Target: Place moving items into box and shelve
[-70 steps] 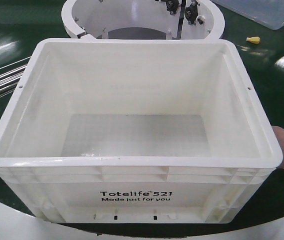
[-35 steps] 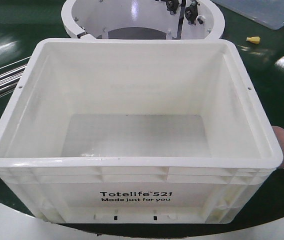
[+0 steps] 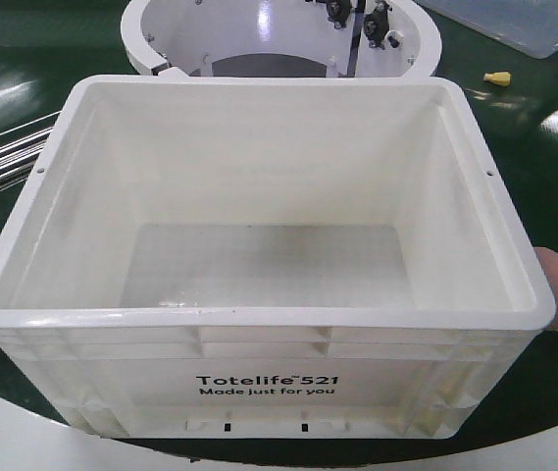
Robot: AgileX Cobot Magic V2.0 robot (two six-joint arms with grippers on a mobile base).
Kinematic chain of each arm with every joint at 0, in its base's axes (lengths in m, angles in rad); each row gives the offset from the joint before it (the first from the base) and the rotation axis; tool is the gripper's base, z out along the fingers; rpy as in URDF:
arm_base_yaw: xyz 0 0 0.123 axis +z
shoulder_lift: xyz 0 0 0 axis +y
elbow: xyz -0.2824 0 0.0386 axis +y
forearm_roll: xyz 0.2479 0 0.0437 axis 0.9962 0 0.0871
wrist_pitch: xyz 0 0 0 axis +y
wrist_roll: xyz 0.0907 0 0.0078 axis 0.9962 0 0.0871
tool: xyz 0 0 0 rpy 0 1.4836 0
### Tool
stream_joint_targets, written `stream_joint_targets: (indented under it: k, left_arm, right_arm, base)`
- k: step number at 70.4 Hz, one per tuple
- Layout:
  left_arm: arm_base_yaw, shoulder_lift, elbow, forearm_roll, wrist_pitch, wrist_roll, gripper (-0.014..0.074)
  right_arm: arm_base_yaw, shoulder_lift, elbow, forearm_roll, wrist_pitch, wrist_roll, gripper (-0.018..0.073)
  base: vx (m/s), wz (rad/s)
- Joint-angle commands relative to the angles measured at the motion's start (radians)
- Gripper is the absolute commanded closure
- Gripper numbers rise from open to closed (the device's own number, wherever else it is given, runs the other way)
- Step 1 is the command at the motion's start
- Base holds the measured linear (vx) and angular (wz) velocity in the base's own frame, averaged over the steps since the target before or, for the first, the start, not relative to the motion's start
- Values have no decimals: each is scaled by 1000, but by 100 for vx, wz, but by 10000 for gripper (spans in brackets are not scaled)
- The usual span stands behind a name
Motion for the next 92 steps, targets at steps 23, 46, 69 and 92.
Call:
stream_joint_targets:
  k: [23,46,69,92]
  left_arm:
    - [4,318,-116,-611,-444,314,603]
    - [10,410,-100,-1025,-480,1056,604]
    - [10,512,-6,-1030,-444,1093,604]
    - [10,563,-7,-980,-103,857,604]
  right_arm:
    - [-128,325,-94,425,-343,-264,564]
    - [-237,497,-94,639,-307,-522,561]
    - [-67,615,-94,584,-309,-582,561]
    - [-49,650,-94,658,-277,-540,561]
  base:
    - [0,0]
    - [0,0]
    - [0,0]
    - [0,0]
